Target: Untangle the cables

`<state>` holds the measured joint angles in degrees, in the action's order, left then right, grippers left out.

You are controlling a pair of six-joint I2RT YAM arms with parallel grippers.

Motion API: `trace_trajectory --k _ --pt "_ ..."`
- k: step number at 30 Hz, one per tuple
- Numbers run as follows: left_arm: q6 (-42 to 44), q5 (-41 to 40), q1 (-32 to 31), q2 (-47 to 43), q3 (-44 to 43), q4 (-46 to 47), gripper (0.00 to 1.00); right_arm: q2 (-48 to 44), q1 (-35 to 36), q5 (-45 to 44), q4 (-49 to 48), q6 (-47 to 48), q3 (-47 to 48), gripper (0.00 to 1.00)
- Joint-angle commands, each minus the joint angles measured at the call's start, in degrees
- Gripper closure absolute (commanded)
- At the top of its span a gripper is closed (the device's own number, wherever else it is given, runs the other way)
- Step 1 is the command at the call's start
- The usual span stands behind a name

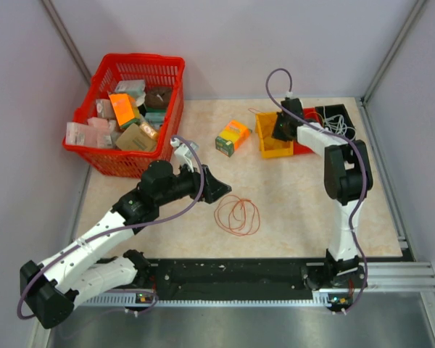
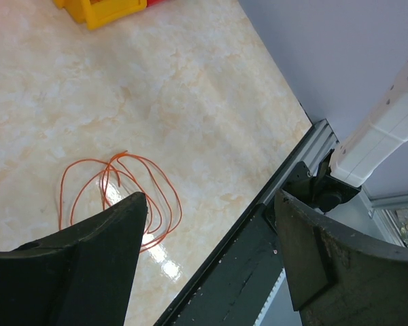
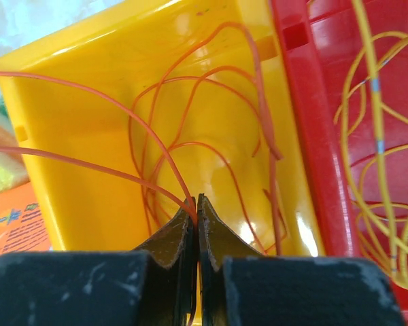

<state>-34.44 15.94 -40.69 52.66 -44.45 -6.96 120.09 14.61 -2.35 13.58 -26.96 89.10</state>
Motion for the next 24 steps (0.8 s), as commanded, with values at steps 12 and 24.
trace_trajectory --k 12,24 --pt "-0.46 2.25 -0.09 2.18 0.23 2.39 0.21 -1.70 -0.37 -0.12 9.97 7.89 9.86 0.58" --pt "2.00 1.02 -0.09 7.01 0.68 0.02 0.21 -19.08 0.85 -4.41 18.93 10.78 1.36 0.37"
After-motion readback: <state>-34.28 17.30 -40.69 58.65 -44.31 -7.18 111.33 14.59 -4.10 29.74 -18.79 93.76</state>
